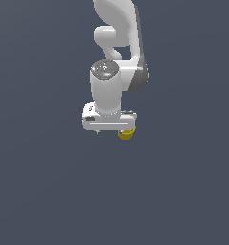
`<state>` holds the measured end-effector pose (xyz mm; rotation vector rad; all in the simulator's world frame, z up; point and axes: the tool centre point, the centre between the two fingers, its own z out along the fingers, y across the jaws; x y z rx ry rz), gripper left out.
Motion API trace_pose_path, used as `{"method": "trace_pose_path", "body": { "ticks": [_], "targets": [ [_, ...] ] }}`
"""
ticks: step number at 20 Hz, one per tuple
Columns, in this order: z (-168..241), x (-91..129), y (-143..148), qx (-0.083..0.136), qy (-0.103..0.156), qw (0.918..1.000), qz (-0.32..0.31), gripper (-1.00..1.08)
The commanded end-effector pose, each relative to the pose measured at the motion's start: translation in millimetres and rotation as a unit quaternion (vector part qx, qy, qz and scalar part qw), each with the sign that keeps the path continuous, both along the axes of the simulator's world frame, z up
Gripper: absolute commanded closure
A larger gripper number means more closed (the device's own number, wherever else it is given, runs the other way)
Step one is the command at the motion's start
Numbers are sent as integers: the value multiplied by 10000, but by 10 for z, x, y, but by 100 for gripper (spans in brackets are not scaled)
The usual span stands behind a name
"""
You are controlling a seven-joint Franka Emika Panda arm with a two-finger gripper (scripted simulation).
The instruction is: Pick up the object and move it to a goal position.
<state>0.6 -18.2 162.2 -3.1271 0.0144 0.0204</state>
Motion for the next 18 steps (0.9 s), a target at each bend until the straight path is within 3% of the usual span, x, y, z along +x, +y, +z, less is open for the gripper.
{"method": "trace_pose_path", "body": {
  "ticks": [1, 11, 18],
  "targets": [
    [0, 0, 0, 0, 0, 10000, 0, -20],
    [-13, 7, -192, -47, -21, 9999, -104, -20],
    [-253, -247, -18, 87, 309, 9995, 6, -20]
  ]
}}
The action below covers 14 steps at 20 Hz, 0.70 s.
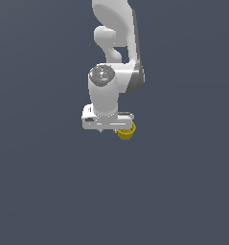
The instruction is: Pick up the object and move it to a goal position.
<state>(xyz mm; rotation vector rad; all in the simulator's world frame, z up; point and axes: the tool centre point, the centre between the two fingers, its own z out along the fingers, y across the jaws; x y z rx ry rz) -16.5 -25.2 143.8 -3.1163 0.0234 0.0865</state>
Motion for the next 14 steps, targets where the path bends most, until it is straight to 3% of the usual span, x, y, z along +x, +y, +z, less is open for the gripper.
{"method": "trace_pose_path", "body": {
  "ticks": [1, 8, 14],
  "targets": [
    [-125, -139, 94, 71, 176, 9998, 60, -20],
    [-467, -594, 364, 284, 711, 9968, 234, -20],
    [-554, -728, 436, 341, 860, 9953, 282, -20]
  ]
}}
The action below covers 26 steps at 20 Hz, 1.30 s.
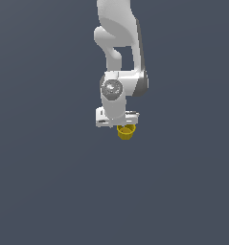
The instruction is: Pick up the object and move it to a goal position.
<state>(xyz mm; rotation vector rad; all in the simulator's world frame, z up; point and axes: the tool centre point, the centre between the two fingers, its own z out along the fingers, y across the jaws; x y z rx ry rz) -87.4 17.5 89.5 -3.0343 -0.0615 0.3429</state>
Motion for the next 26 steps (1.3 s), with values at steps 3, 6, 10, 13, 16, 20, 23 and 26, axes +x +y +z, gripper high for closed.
{"method": "trace_pose_path", "body": {
  "ticks": [3, 6, 10, 13, 16, 20, 23, 26],
  "targets": [
    [-13, -5, 2, 0, 0, 10000, 0, -20],
    [-89, -27, 10, 3, 7, 10000, 2, -20],
    [-240, -78, 27, 6, 16, 10000, 4, -20],
    [-291, -97, 33, 7, 19, 10000, 4, -20],
    [-298, -98, 33, 9, 22, 10000, 5, 108],
    [-298, -98, 33, 9, 22, 10000, 5, 108],
    [-298, -98, 33, 9, 22, 10000, 5, 108],
    [-293, -99, 35, 9, 22, 10000, 5, 108]
  ]
}}
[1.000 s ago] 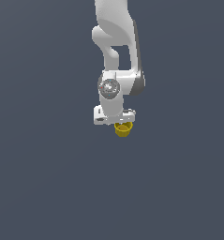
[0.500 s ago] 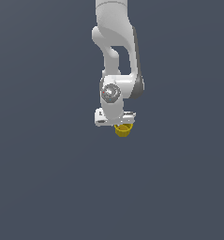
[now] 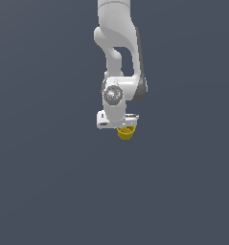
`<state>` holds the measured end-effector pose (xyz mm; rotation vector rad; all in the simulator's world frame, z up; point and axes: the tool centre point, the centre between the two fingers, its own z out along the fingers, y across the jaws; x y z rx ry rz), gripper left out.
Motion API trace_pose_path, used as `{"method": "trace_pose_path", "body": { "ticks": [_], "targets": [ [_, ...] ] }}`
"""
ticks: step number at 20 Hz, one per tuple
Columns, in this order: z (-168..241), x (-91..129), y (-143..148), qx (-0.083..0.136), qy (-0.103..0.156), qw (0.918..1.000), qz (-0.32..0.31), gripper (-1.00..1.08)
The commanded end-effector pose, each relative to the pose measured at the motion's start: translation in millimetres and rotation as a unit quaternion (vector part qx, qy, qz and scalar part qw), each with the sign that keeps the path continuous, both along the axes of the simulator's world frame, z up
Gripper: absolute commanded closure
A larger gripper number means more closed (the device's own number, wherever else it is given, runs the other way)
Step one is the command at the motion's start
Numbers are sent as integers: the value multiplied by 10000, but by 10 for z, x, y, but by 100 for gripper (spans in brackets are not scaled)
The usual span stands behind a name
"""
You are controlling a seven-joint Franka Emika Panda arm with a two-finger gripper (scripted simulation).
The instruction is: Pick up the object and move it to a goal position.
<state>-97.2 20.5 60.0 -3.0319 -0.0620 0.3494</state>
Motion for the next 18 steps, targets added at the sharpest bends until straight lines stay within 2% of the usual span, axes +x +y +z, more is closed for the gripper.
{"method": "trace_pose_path", "body": {
  "ticks": [1, 13, 18],
  "targets": [
    [9, -3, 12, 1, 0, 10000, 3, 108],
    [425, -111, 415, -4, 0, 10000, 6, 108],
    [502, -126, 489, -4, 0, 10000, 6, 108]
  ]
}}
